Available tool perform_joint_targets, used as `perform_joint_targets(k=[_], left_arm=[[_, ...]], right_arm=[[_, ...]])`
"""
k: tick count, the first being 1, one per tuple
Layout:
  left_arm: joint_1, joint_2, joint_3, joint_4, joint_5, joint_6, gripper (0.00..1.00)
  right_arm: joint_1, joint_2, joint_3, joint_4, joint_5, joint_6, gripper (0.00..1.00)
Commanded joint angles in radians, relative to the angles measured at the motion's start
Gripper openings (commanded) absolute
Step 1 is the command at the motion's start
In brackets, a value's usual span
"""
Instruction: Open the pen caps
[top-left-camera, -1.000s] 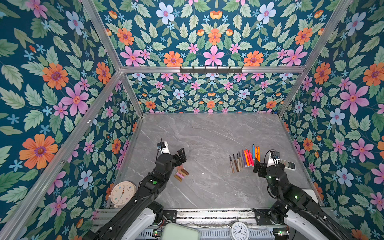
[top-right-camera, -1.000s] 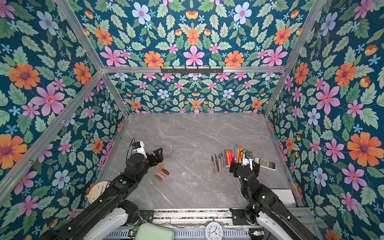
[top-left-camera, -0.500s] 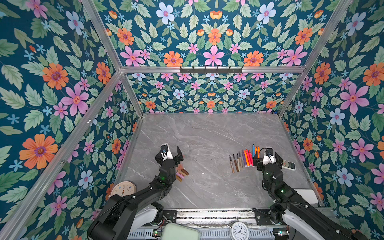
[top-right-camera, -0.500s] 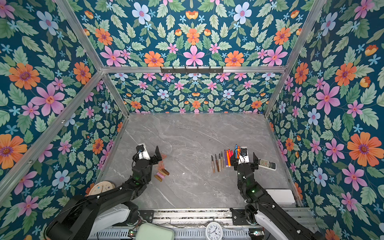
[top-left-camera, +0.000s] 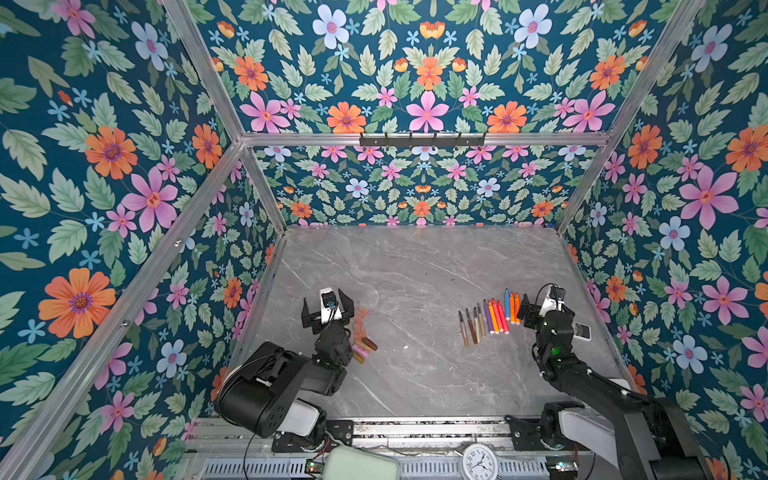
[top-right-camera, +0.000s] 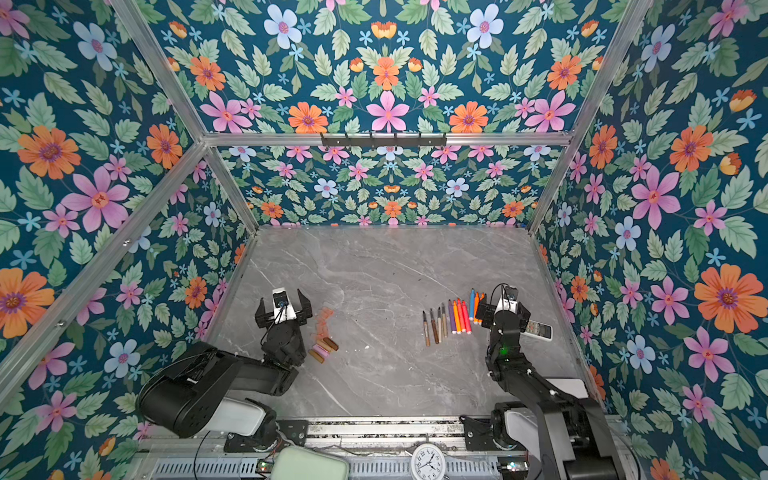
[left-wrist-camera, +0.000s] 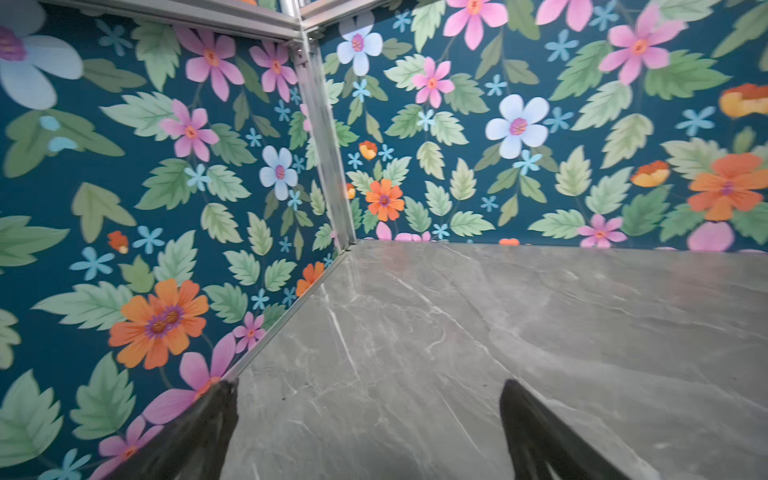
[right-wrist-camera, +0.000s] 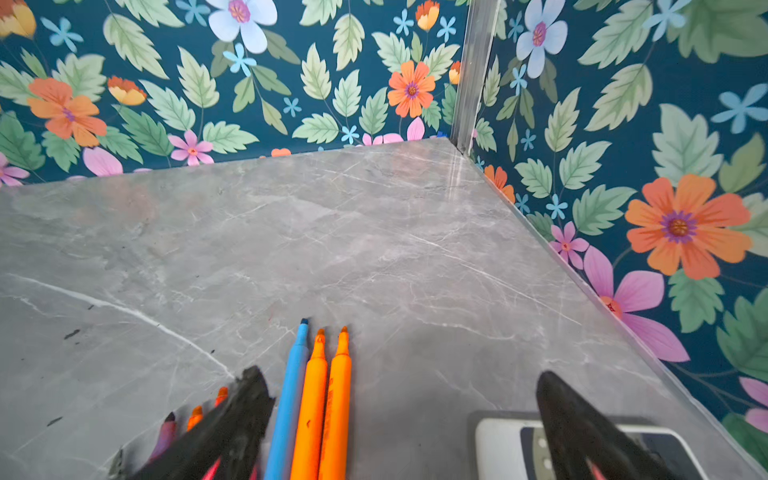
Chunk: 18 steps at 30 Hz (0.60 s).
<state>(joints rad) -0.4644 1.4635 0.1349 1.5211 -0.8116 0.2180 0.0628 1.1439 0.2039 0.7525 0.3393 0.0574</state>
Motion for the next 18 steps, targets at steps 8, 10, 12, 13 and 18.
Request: perform_joint_targets(k=[8,10,12,13,18], left_arm=[[0.062,0.023,-0.048,0.149,-0.094,-0.029,1.0],[0.074,0.044,-0.051,0.15,-0.092,-0.055,1.0],[0.082,0.072,-0.043,0.154,-0.075,-0.054,1.0],[0.084,0.08,-0.034,0.15,-0.074,-0.043,1.0],[0.122,0.111,-0.018,0.152,-0.05,-0.06,1.0]], right_arm=[[-0.008,0.203,-0.048,0.355,-0.066,0.006,0.99],[-0.008,0.24,-0.076,0.45,-0.086,-0.011,0.99],[-0.006,0.268,-0.11,0.541,-0.108,-0.027,0.99],[-0.005,0.272,-0.113,0.554,-0.112,-0.03,0.99],[-0.003,0.28,-0.116,0.565,-0.124,-0.036,0.99]])
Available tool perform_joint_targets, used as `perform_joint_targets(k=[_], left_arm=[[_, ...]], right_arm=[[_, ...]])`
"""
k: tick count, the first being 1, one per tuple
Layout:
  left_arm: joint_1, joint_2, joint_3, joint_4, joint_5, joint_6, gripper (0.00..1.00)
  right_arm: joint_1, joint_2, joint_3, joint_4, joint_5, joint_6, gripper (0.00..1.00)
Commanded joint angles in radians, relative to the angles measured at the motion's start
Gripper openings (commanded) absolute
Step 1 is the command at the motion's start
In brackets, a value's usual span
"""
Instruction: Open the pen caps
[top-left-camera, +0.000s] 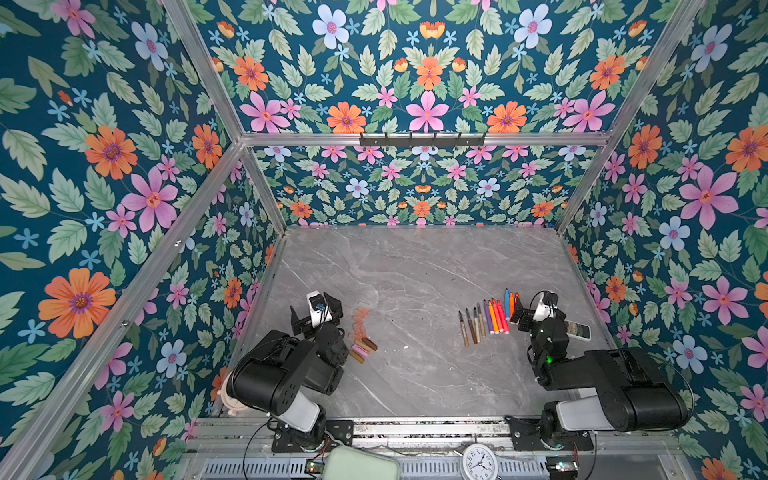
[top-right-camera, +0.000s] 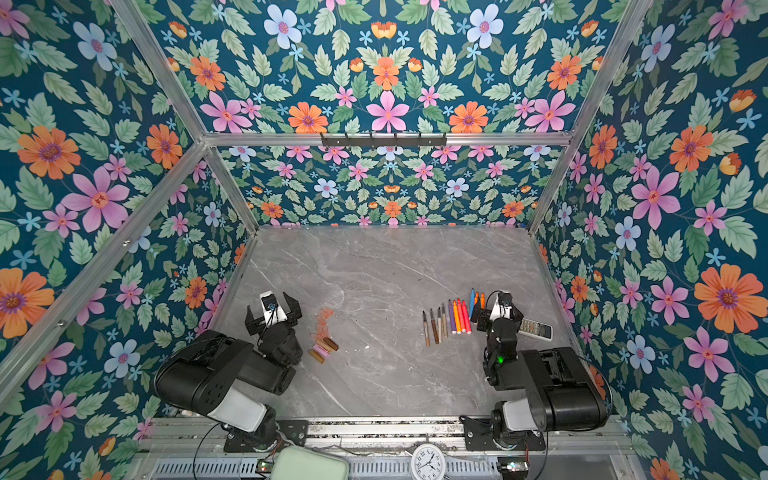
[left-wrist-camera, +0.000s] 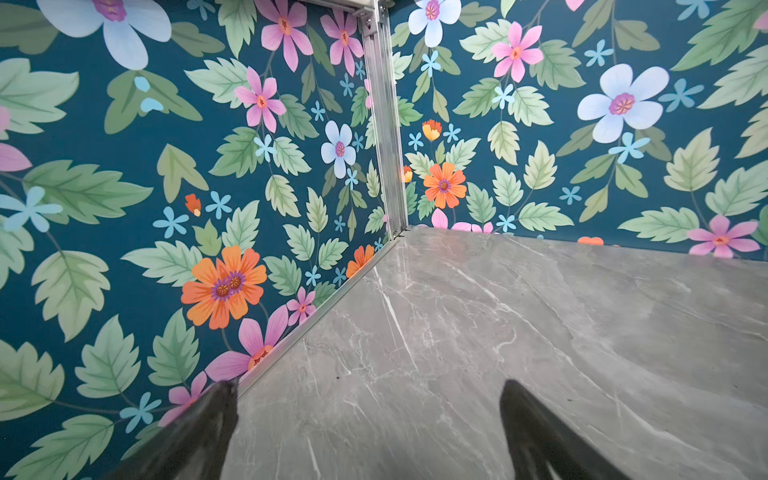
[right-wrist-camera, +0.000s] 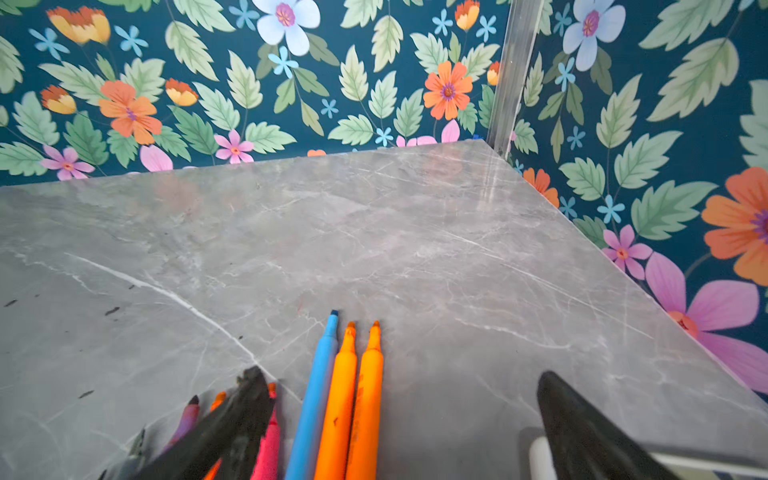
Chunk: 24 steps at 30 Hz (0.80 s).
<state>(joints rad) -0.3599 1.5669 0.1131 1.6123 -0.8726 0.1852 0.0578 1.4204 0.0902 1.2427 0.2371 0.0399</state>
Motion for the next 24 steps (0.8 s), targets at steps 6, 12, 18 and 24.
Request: perform_joint_targets(k=[6,12,18,24], left_arm=[[0.085,0.051,0.041,0.032,0.054,-0.077,1.0],[0.086,0.051,0.043,0.032,0.052,-0.074,1.0],[0.078,0.015,-0.031,0.066,0.048,-0.129,1.0],[0.088,0.068,0.079,0.007,0.013,-0.064,1.0]], right_arm=[[0.029,0.01,0.02,0.046,-0.008,-0.047,0.99],[0.053,0.04,0.037,0.048,0.008,-0.073,0.99],[0.057,0.044,0.042,0.041,0.007,-0.08,0.99],[0.057,0.038,0.06,0.0,0.002,-0.076,0.99]])
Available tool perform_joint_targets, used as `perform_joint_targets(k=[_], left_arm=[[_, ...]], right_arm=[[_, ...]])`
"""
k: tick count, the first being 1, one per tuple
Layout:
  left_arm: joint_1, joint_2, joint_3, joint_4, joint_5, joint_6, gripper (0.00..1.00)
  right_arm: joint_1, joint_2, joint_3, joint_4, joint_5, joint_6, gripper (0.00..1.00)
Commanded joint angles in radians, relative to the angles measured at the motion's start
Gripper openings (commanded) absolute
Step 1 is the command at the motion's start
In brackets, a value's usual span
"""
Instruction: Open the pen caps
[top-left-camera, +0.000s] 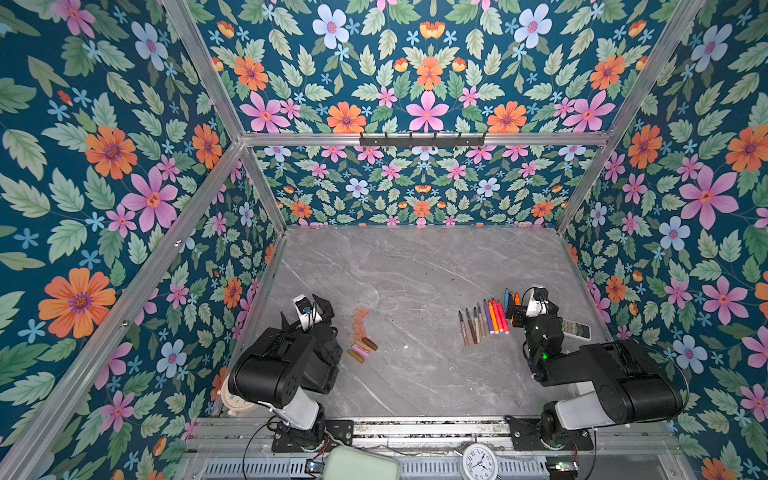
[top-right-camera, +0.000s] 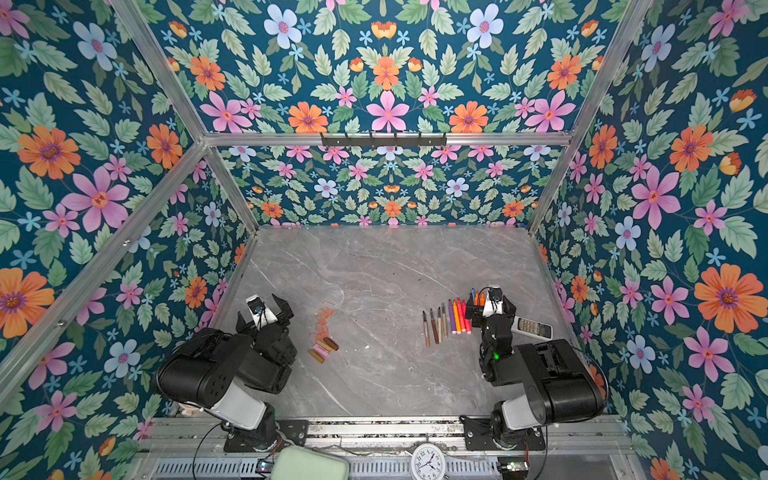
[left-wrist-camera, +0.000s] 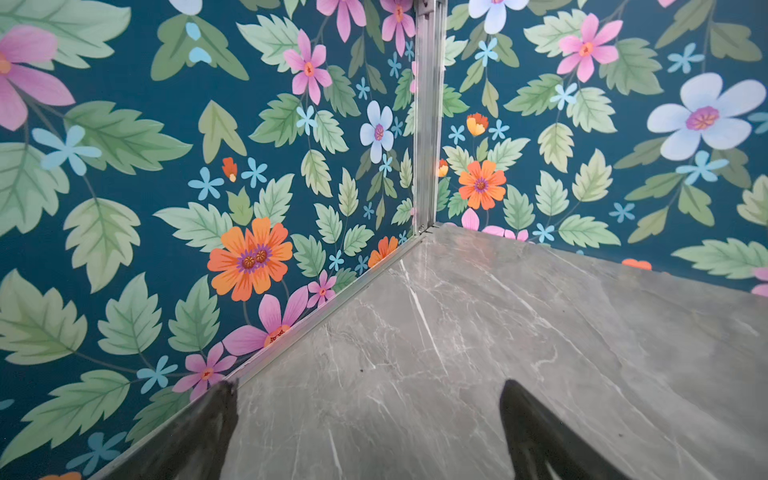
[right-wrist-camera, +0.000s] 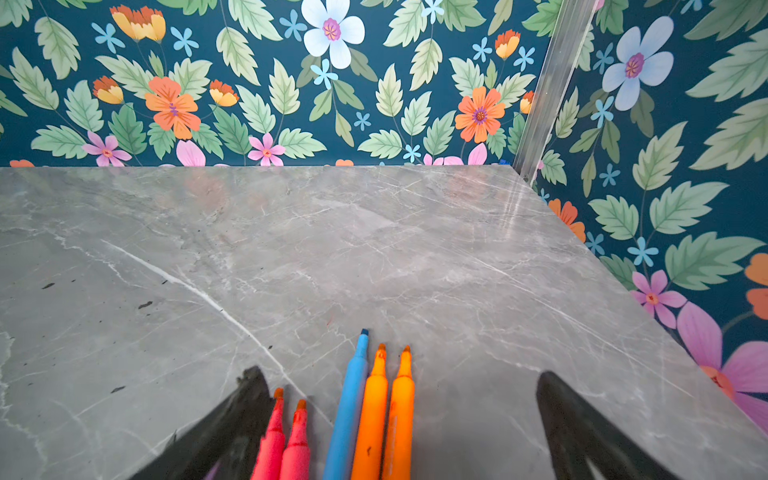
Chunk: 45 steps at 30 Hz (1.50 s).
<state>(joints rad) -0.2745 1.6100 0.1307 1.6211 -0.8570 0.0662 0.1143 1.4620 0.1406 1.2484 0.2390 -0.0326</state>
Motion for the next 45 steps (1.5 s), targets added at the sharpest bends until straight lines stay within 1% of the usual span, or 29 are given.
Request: perform_joint_targets(k=[1,2,3,4,5,7,8,9,11,14,15,16,17,18,19,20,21,22,23,24,25,26,27,28,29,34,45], left_arm=[[0.002,0.023,0.12,-0.118,0.024,0.067,1.0],[0.011,0.008,0.195,-0.332,0.107,0.039,1.0],[0.037,0.006,0.25,-0.471,0.164,0.007,1.0],[0.058,0.003,0.25,-0.476,0.199,-0.003,1.0],[0.073,-0.016,0.213,-0.425,0.217,-0.017,1.0],[0.091,-0.058,0.099,-0.296,0.309,-0.032,1.0],[0.096,-0.052,0.068,-0.224,0.333,-0.029,1.0],[0.101,-0.038,0.065,-0.182,0.334,-0.01,1.0],[0.107,-0.052,0.076,-0.235,0.351,-0.035,1.0],[0.121,-0.055,0.061,-0.208,0.379,-0.036,1.0],[0.123,-0.058,0.041,-0.191,0.422,-0.034,1.0],[0.129,-0.047,0.006,-0.149,0.507,-0.021,1.0],[0.147,-0.005,-0.042,-0.023,0.662,0.014,1.0],[0.163,0.044,-0.057,0.064,0.757,0.037,1.0],[0.17,0.014,-0.034,-0.025,0.767,0.029,1.0],[0.197,-0.003,0.001,-0.101,0.798,0.009,1.0],[0.23,0.008,0.068,-0.172,0.829,-0.017,1.0],[0.256,0.007,0.143,-0.341,0.861,-0.038,1.0],[0.291,-0.02,0.178,-0.473,0.894,-0.071,1.0],[0.292,-0.004,0.172,-0.417,0.871,-0.075,1.0],[0.289,0.015,0.161,-0.358,0.864,-0.074,1.0],[0.29,0.0,0.167,-0.405,0.866,-0.073,1.0],[0.289,-0.002,0.168,-0.415,0.865,-0.072,1.0],[0.288,0.008,0.161,-0.372,0.861,-0.071,1.0],[0.288,0.005,0.162,-0.383,0.862,-0.07,1.0],[0.284,0.005,0.156,-0.369,0.855,-0.068,1.0],[0.284,0.004,0.156,-0.369,0.855,-0.068,1.0]], right_arm=[[0.001,-0.002,0.012,-0.01,0.002,-0.003,0.99],[0.0,0.0,0.015,-0.014,0.004,-0.001,0.99],[-0.001,0.003,0.02,-0.018,0.006,0.0,0.99],[-0.001,0.004,0.022,-0.022,0.008,0.0,0.99],[-0.001,0.006,0.024,-0.023,0.008,0.002,0.99],[-0.001,0.006,0.023,-0.023,0.008,0.002,0.99],[-0.002,0.006,0.024,-0.025,0.008,0.002,0.99],[-0.002,0.006,0.027,-0.03,0.009,0.003,0.99],[-0.002,0.006,0.027,-0.03,0.009,0.003,0.99],[-0.002,0.006,0.027,-0.03,0.008,0.003,0.99],[-0.002,0.007,0.026,-0.028,0.01,0.003,0.99],[-0.002,0.008,0.023,-0.023,0.01,0.003,0.99],[-0.002,0.009,0.013,-0.004,0.009,0.002,0.99],[-0.003,0.013,-0.002,0.031,-0.011,-0.012,0.99],[-0.002,0.014,-0.018,0.06,-0.05,-0.028,0.99],[-0.002,0.01,-0.027,0.069,-0.087,-0.042,0.99],[-0.002,0.001,-0.012,0.031,-0.096,-0.039,0.99],[-0.015,-0.004,0.019,-0.035,-0.097,-0.024,0.99],[-0.041,-0.008,0.078,-0.144,-0.102,0.007,0.99],[-0.092,-0.019,0.155,-0.323,-0.14,0.054,0.99],[-0.163,-0.029,0.187,-0.412,-0.268,0.095,0.99],[-0.194,-0.024,0.174,-0.369,-0.331,0.114,0.99],[-0.183,-0.016,0.173,-0.354,-0.306,0.103,0.99],[-0.165,-0.02,0.178,-0.376,-0.275,0.092,0.99],[-0.155,-0.028,0.183,-0.395,-0.254,0.088,0.99],[-0.151,-0.023,0.174,-0.373,-0.25,0.085,0.99],[-0.151,-0.023,0.179,-0.38,-0.256,0.088,0.99]])
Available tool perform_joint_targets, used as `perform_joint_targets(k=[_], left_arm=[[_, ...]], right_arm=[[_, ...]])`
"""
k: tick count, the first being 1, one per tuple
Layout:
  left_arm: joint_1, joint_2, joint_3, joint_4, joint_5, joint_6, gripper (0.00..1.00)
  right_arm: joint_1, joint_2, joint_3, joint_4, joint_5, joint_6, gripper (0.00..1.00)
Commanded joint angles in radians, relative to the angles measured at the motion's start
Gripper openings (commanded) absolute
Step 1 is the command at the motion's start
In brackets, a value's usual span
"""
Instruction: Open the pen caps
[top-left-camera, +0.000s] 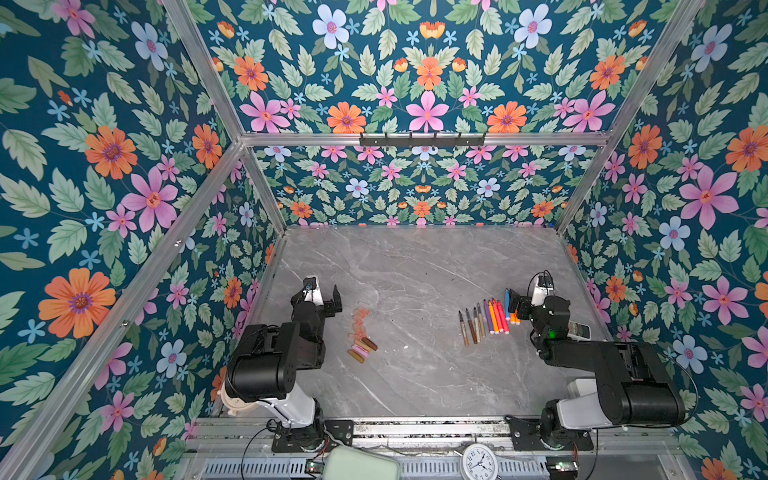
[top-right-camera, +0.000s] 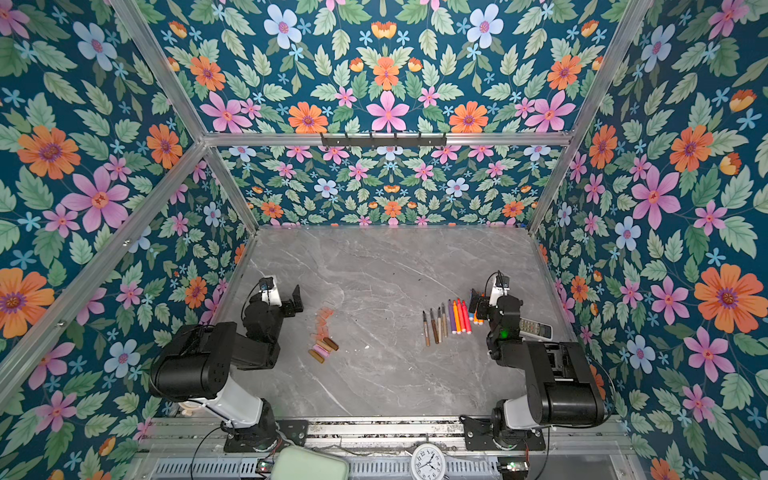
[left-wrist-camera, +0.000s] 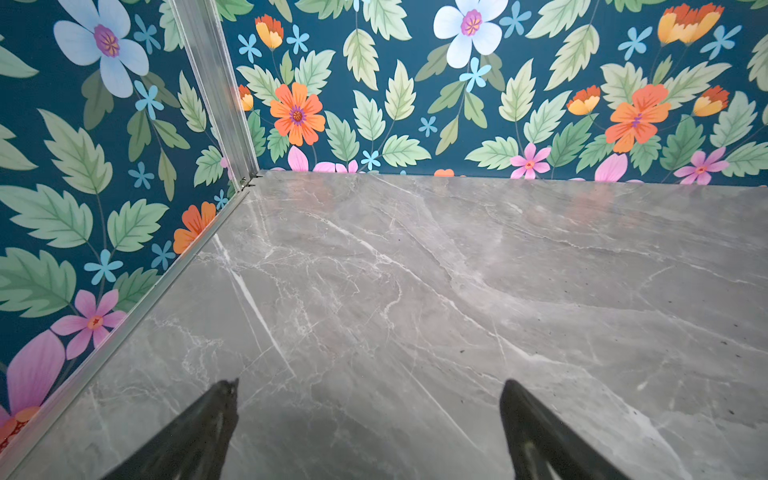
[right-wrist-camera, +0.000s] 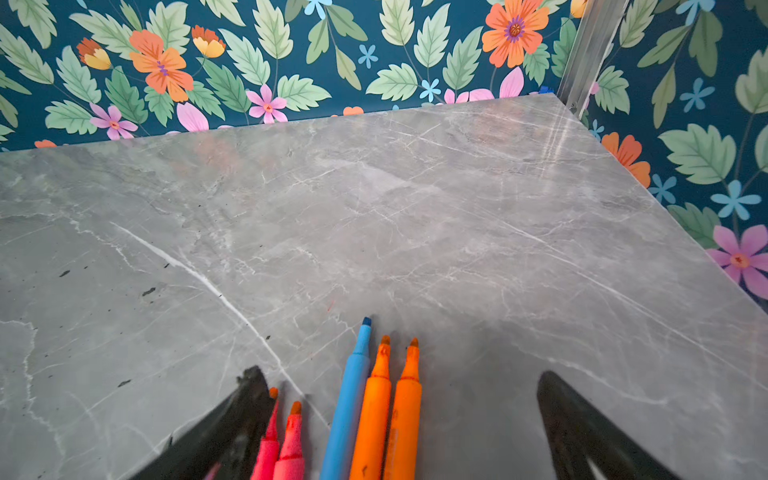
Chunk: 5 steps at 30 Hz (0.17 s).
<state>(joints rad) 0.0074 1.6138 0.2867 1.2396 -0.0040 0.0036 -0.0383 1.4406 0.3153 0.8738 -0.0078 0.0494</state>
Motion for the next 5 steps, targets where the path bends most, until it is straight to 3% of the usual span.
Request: perform_joint_targets(k=[1,5], left_arm=[[0.002,0.0,0.001,0.012,0.002,-0.004,1.0],[0.002,0.0,0.0,0.012,0.002,-0.005,1.0]], right_arm=[[0.0,-0.002,0.004,-0.007,-0.01,0.006,0.99],[0.002,-0.003,0.004,-0.006,-0.004,0.003,0.99]])
